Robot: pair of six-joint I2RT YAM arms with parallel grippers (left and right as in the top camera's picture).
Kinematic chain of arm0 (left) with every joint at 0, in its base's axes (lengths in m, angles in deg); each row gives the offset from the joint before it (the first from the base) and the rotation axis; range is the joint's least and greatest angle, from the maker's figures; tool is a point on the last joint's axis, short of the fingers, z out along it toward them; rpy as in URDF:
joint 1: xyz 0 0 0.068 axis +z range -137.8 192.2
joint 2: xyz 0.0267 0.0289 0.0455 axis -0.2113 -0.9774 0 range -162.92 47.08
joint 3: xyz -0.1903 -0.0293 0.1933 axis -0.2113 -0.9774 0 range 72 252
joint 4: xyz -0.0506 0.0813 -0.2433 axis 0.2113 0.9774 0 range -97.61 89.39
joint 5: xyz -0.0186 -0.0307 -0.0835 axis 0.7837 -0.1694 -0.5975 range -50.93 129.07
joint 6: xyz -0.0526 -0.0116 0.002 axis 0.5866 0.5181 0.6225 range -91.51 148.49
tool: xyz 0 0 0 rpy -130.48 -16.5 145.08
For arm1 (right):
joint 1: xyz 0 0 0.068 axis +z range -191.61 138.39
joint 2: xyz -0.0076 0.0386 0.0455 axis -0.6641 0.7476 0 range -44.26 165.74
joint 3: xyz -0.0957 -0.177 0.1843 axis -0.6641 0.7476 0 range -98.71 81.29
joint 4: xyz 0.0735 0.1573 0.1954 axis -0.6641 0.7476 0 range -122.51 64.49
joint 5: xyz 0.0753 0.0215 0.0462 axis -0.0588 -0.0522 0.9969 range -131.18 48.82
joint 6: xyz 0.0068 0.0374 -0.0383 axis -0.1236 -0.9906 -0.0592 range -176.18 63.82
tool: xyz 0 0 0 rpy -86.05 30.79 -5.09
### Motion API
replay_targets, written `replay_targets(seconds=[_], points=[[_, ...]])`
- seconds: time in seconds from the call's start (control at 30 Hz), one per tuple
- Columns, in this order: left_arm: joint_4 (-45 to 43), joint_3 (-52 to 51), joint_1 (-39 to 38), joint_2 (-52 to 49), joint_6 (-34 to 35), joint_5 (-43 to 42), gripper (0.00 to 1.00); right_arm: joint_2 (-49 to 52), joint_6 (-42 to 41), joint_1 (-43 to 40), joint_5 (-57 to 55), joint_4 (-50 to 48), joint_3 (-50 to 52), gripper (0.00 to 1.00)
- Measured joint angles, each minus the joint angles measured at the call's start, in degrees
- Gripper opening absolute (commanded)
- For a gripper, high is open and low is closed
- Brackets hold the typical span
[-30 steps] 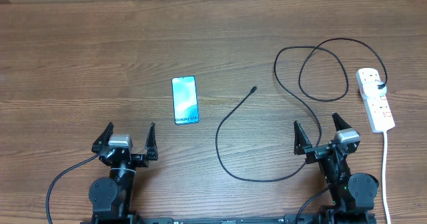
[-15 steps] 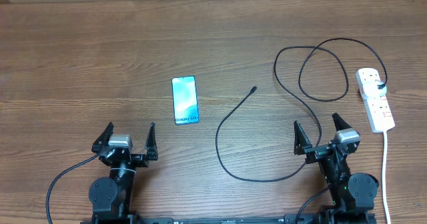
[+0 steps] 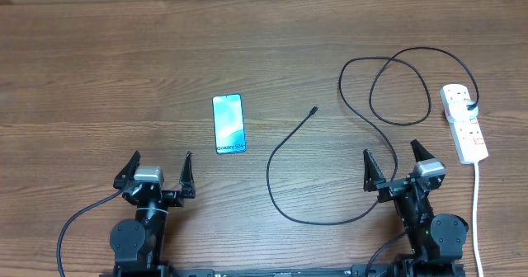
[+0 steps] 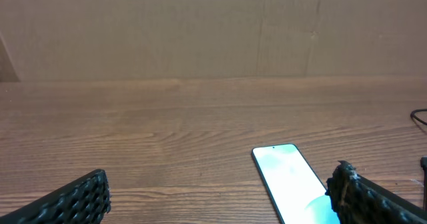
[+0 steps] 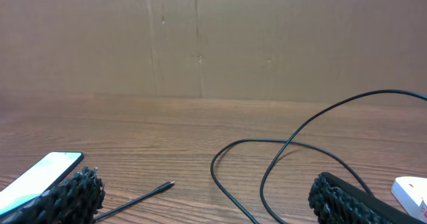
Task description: Plug charger to phone and switch on socket
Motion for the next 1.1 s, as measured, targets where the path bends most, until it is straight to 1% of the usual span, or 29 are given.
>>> replay_targets(seconds=[0.93,1.0,1.1], points=[[-0.15,0.0,0.0,0.0,-0.02,0.2,1.0,0.0,0.02,0.0,-0.02,0.02,0.0,1.0],[-1.99,-0.02,0.0,0.0,-0.02,0.61,1.0,0.0,0.04,0.02,0.0,0.02,0.0,1.0],[-7.06,0.09,0.0,0.0,-0.02,-0.5,1.0,0.0,0.02,0.0,0.0,0.07,0.0,1.0]])
